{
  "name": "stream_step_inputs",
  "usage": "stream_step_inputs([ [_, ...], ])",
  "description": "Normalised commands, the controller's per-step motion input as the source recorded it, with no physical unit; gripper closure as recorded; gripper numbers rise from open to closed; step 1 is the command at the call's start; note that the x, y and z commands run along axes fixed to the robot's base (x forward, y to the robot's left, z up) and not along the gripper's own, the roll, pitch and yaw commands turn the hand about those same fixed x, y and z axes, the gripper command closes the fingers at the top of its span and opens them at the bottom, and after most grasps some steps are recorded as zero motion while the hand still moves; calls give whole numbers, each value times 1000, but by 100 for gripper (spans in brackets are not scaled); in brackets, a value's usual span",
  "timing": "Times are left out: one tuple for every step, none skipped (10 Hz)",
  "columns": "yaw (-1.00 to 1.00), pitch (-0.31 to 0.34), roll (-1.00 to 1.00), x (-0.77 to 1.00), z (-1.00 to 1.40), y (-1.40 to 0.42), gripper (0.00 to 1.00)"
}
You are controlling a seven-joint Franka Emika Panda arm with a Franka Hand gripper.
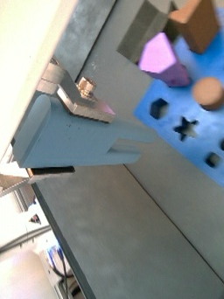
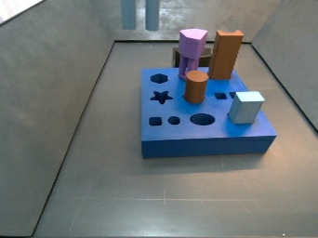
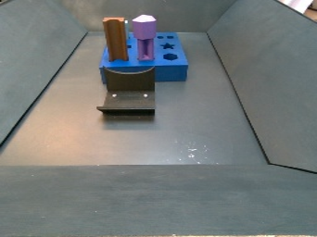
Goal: Pick up the square-circle object. Move up. Rotate the square-circle object. Move to above the board. Insert the square-circle object.
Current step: Move to above the board, then insert the square-circle object.
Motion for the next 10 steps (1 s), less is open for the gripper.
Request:
stream_step_inputs([
  [9,113,22,139,86,-297,100],
  [34,-4,0,20,-60,-71,100],
  [69,0,79,194,-277,-194,100],
  [423,-10,127,483,-577,-163,100],
  [606,-59,0,409,-397,0,100],
  [569,-59,0,483,-369,9,100],
  [460,-44,-3,609,-443,17,100],
  [286,-30,0,740,-569,-23,100],
  [0,-54,161,660,-729,-220,100],
  [0,-79,184,486,-740,-226,100],
])
